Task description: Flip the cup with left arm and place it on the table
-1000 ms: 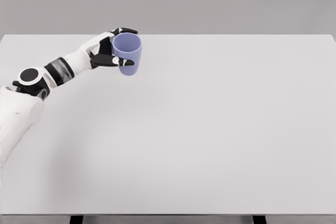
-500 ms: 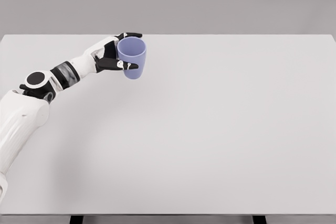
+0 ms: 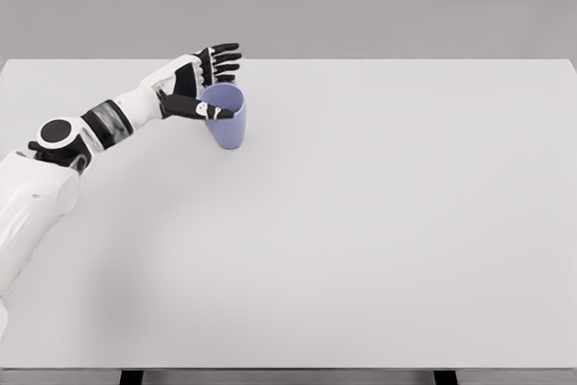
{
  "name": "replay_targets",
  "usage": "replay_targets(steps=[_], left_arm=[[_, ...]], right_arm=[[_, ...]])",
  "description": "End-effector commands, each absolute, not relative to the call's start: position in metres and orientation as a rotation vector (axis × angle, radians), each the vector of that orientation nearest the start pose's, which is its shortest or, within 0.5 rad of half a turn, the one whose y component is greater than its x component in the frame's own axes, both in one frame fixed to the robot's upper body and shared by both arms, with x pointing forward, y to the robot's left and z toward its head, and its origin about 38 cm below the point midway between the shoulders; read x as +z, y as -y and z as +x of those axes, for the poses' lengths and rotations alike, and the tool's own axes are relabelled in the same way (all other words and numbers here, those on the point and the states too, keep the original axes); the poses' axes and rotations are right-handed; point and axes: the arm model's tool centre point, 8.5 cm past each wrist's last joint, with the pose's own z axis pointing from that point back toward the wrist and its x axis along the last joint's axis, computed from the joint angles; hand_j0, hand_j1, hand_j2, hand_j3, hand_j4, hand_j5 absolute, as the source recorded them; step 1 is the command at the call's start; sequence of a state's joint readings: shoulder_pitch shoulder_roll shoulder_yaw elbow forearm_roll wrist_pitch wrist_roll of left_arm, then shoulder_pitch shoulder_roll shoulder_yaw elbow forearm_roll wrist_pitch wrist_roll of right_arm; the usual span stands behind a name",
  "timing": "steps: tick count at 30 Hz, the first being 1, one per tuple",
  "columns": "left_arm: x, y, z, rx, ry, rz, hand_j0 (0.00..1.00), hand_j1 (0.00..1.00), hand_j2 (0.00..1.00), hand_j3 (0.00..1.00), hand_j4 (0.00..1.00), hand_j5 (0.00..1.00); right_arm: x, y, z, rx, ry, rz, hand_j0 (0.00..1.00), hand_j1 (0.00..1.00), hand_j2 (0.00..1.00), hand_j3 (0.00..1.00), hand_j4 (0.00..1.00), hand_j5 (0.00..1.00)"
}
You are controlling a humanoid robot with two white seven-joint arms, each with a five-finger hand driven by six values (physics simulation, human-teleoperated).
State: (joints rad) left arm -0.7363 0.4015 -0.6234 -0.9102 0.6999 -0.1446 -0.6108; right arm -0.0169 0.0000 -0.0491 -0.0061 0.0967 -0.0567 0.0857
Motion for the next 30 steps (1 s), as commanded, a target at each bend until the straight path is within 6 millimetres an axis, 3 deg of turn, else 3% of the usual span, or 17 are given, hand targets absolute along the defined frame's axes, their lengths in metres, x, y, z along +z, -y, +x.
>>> replay_targets(steps=[1, 8, 12, 14, 17, 19, 21, 30], left_arm=[[0.148, -0.251, 0.517, -0.673, 1.477, -0.56, 1.0, 1.0, 1.0, 1.0, 1.0, 1.0], [0.176, -0.278, 0.525, -0.727, 1.545, -0.469, 1.0, 1.0, 1.0, 1.0, 1.0, 1.0], [0.19, -0.336, 0.519, -0.777, 1.532, -0.306, 1.0, 1.0, 1.0, 1.0, 1.0, 1.0], [0.2, -0.363, 0.508, -0.835, 1.605, -0.233, 1.0, 1.0, 1.0, 1.0, 1.0, 1.0], [0.213, -0.399, 0.471, -0.997, 1.698, -0.141, 1.0, 1.0, 1.0, 1.0, 1.0, 1.0], [0.212, -0.404, 0.447, -1.093, 1.722, -0.139, 1.0, 1.0, 1.0, 1.0, 1.0, 1.0], [0.196, -0.413, 0.432, -1.138, 1.646, -0.121, 1.0, 1.0, 1.0, 1.0, 1.0, 1.0], [0.175, -0.41, 0.424, -1.23, 1.557, -0.095, 1.0, 1.0, 1.0, 1.0, 1.0, 1.0]], right_arm=[[-0.262, 0.264, 0.019, 0.054, 0.075, -0.001, 1.0, 1.0, 1.0, 1.0, 1.0, 1.0], [-0.262, 0.264, 0.019, 0.054, 0.075, -0.001, 1.0, 1.0, 1.0, 1.0, 1.0, 1.0], [-0.262, 0.264, 0.019, 0.054, 0.075, -0.001, 1.0, 1.0, 1.0, 1.0, 1.0, 1.0], [-0.262, 0.264, 0.019, 0.054, 0.075, -0.001, 1.0, 1.0, 1.0, 1.0, 1.0, 1.0], [-0.262, 0.264, 0.019, 0.054, 0.075, -0.001, 1.0, 1.0, 1.0, 1.0, 1.0, 1.0], [-0.262, 0.264, 0.019, 0.054, 0.075, -0.001, 1.0, 1.0, 1.0, 1.0, 1.0, 1.0], [-0.262, 0.264, 0.019, 0.054, 0.075, -0.001, 1.0, 1.0, 1.0, 1.0, 1.0, 1.0], [-0.262, 0.264, 0.019, 0.054, 0.075, -0.001, 1.0, 1.0, 1.0, 1.0, 1.0, 1.0]])
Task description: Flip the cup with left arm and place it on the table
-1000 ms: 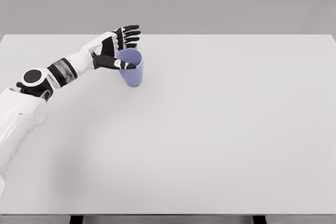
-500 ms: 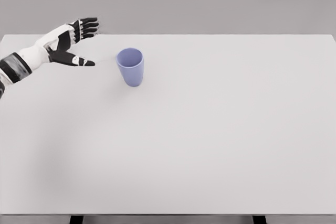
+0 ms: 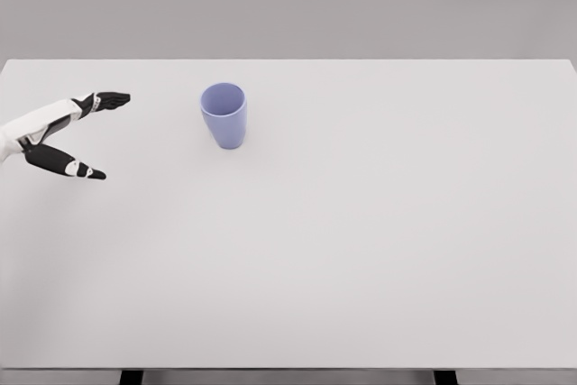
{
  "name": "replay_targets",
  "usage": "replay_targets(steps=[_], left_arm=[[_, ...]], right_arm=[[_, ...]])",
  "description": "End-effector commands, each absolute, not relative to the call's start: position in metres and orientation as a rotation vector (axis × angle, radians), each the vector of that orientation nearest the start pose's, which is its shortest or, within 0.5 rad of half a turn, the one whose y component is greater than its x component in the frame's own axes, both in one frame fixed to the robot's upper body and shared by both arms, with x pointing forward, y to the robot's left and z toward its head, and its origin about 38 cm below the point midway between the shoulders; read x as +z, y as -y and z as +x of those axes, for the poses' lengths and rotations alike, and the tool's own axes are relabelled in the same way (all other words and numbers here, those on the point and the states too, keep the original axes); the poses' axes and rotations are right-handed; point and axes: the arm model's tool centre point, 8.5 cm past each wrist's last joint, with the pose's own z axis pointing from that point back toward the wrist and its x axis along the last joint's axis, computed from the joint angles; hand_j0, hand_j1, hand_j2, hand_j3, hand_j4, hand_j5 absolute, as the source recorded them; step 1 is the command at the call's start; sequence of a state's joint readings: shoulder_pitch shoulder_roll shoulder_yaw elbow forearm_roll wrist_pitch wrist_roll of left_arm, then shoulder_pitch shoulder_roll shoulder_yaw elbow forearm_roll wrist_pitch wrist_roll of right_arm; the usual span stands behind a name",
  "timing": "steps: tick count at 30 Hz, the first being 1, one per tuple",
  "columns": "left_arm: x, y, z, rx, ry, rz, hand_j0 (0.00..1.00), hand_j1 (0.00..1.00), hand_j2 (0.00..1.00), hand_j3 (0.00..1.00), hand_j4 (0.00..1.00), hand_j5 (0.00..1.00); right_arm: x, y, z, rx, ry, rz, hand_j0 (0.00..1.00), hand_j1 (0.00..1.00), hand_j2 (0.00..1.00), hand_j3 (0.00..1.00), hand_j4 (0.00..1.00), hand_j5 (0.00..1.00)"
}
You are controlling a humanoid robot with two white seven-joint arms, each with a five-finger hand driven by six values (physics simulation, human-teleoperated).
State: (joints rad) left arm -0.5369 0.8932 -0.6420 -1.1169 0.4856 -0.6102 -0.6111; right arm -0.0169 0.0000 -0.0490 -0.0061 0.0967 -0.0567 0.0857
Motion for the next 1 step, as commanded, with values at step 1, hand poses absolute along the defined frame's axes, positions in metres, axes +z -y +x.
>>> replay_targets(steps=[1], left_arm=[[0.1744, -0.4108, 0.4245, -1.231, 1.556, -0.093, 1.0, 1.0, 1.0, 1.0, 1.0, 1.0]], right_arm=[[-0.262, 0.2641, 0.0188, 0.054, 0.075, -0.001, 1.0, 1.0, 1.0, 1.0, 1.0, 1.0]])
